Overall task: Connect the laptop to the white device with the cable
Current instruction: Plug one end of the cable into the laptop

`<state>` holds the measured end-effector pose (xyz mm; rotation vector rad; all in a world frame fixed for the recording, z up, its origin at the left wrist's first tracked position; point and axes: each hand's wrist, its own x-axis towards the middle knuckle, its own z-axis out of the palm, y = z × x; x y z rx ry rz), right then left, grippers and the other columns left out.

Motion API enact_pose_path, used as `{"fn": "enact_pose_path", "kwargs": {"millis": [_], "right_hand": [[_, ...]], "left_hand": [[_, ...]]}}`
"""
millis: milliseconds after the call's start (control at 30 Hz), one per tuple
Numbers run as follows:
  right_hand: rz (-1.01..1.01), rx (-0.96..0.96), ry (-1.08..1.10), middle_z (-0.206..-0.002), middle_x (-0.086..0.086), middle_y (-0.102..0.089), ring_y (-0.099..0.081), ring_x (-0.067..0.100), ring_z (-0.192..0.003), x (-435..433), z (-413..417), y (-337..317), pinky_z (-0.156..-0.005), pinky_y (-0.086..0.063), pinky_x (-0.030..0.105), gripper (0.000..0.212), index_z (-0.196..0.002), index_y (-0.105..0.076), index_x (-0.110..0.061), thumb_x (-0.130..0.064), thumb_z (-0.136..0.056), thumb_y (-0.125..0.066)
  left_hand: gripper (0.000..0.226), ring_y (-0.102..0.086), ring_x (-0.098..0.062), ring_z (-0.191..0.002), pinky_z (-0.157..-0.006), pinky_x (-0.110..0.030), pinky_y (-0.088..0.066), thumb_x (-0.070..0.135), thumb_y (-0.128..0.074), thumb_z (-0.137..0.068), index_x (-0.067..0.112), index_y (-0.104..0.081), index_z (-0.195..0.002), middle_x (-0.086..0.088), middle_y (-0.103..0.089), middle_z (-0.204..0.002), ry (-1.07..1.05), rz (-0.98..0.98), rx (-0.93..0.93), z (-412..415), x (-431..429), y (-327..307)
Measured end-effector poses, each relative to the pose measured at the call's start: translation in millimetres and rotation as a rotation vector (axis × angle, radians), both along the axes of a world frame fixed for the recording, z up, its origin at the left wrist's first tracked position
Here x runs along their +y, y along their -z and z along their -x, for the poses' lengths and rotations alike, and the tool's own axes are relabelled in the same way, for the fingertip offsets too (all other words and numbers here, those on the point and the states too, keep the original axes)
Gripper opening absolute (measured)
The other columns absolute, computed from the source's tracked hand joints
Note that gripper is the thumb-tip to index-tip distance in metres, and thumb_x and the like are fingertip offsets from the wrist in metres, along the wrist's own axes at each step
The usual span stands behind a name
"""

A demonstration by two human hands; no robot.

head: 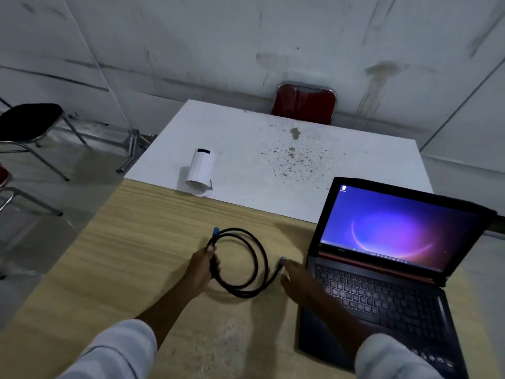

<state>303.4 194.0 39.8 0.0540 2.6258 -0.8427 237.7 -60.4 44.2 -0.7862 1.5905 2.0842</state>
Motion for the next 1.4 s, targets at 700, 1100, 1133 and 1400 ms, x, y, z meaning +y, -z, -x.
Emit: {"fn": "enact_pose_path", "kwargs": {"millis": [700, 1100, 1133, 1400], "right_hand": [[-0.352, -0.112, 0.041, -0.166, 0.008, 0.000, 0.002, 0.035, -0.152, 60.7, -20.6, 18.5, -0.123, -0.005, 0.050, 0.089, -0.156, -0.005, -0.017, -0.052, -0.090, -0.054], [-0.404, -0.285, -0.014, -0.163, 0.013, 0.019, 0.014, 0.045, -0.148, 91.6, -17.3, 23.5, -0.116, 0.001, 0.066, 0.128, -0.154, 0.010, -0.027, -0.075, -0.064, -0.067], [-0.415, -0.294, -0.014, -0.163, 0.013, 0.020, 0.014, 0.045, -0.148, 90.0, -17.6, 23.4, -0.116, 0.001, 0.067, 0.128, -0.154, 0.011, -0.026, -0.074, -0.065, -0.068], [-0.446, -0.270, -0.038, -0.161, 0.013, 0.023, 0.017, 0.045, -0.147, 88.8, -20.3, 22.4, -0.110, 0.007, 0.074, 0.127, -0.153, 0.015, -0.026, -0.074, -0.067, -0.066]], "left_hand": [[0.047, -0.051, -0.028, -0.119, -0.095, -0.042, -0.048, 0.029, -0.067, -0.088, 0.014, -0.049, -0.129, -0.009, -0.052, -0.128, 1.181, 1.053, 0.704, -14.5, 109.7, 44.5], [0.019, -0.065, -0.025, -0.096, -0.080, -0.038, -0.051, 0.008, -0.063, -0.090, 0.012, -0.063, -0.108, -0.009, -0.072, -0.104, 0.930, 0.747, 0.598, -27.8, 128.6, 55.3], [0.021, -0.065, -0.025, -0.099, -0.085, -0.040, -0.052, 0.007, -0.061, -0.091, 0.012, -0.064, -0.112, -0.009, -0.072, -0.107, 0.950, 0.744, 0.613, -30.7, 129.8, 54.1], [0.026, -0.056, -0.023, -0.107, -0.085, -0.042, -0.043, 0.021, -0.054, -0.096, 0.026, -0.062, -0.121, -0.001, -0.061, -0.112, 1.056, 1.043, 0.812, -40.6, 135.5, 61.2]]}}
